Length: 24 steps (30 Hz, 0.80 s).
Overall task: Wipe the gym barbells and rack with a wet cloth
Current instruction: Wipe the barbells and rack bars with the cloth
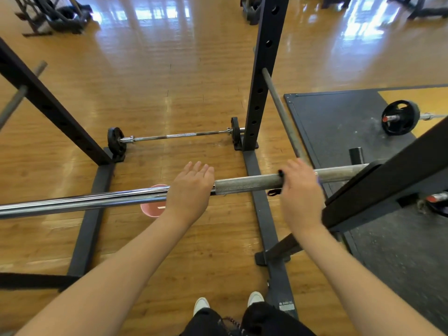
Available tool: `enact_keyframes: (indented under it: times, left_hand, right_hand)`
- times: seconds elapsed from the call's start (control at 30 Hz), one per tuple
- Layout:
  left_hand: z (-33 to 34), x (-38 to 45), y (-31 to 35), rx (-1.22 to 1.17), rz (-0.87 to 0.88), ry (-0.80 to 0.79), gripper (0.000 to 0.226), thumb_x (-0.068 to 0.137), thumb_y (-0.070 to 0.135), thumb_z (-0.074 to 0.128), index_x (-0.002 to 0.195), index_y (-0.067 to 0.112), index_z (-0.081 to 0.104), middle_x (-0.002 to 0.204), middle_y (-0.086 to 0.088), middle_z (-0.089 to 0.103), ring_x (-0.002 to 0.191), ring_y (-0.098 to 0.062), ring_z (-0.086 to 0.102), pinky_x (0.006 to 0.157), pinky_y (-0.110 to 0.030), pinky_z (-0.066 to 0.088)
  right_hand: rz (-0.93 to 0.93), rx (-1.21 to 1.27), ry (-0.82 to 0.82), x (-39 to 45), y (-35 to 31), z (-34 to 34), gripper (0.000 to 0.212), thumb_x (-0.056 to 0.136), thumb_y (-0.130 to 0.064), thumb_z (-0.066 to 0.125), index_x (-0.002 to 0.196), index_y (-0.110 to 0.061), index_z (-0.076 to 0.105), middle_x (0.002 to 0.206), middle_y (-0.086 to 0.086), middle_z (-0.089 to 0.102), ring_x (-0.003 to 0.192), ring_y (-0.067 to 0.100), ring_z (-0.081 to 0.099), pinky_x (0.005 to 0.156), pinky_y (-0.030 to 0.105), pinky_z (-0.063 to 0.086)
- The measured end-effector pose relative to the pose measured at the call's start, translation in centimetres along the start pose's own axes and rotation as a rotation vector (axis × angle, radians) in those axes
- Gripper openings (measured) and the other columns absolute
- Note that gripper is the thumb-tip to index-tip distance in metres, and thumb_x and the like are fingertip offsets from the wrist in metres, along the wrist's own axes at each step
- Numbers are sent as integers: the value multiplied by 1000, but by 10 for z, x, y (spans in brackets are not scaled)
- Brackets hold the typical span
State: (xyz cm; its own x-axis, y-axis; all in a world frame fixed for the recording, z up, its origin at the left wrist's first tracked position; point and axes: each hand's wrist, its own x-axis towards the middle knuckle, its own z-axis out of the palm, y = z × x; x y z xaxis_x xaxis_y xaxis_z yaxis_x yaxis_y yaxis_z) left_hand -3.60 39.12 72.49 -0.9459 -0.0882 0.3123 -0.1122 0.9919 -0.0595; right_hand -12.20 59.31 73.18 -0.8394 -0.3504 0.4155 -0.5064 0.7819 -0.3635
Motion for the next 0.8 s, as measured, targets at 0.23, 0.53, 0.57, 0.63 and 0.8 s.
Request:
enact_keyframes:
  times: [0.23,0.53,0.57,0.63,0.8]
  left_hand:
    - [-4,-2,1,-6,11,-2,43,56,-11,76,98,-7,68,96,-23,70,91,-38,68,82,-51,52]
    - [-8,-1,2,4,13,-36,42,56,-9,78,96,-7,68,95,-23,70,92,-36,68,83,-49,52]
    - [-9,-1,3,7,13,-44,42,55,-10,78,96,-7,68,95,-22,70,92,-36,68,83,-49,52]
    - [-9,-1,2,4,12,-76,45,53,-10,79,96,-7,68,95,-22,70,92,-36,69,83,-48,52]
    - [-14,-2,1,-61,11,-172,62,43,10,89,100,-2,69,98,-16,71,95,-32,68,87,-45,50]
  right_hand:
    - [-105,29,11,-8,9,-3,27,87,0,51,108,3,66,112,19,66,113,38,58,100,48,39]
    - [-158,66,4,-20,-53,22,31,86,-3,46,108,-1,68,114,16,66,113,33,59,101,45,32]
    - [-195,71,-14,-21,-58,24,33,85,-4,45,108,-1,68,113,16,67,112,33,60,101,44,33]
    - [-239,84,-42,-18,-50,21,31,81,3,57,110,-1,68,114,16,66,112,33,60,101,43,34]
    - [-8,100,-3,-17,10,-5,29,87,6,57,114,1,65,121,16,63,121,36,53,103,51,37]
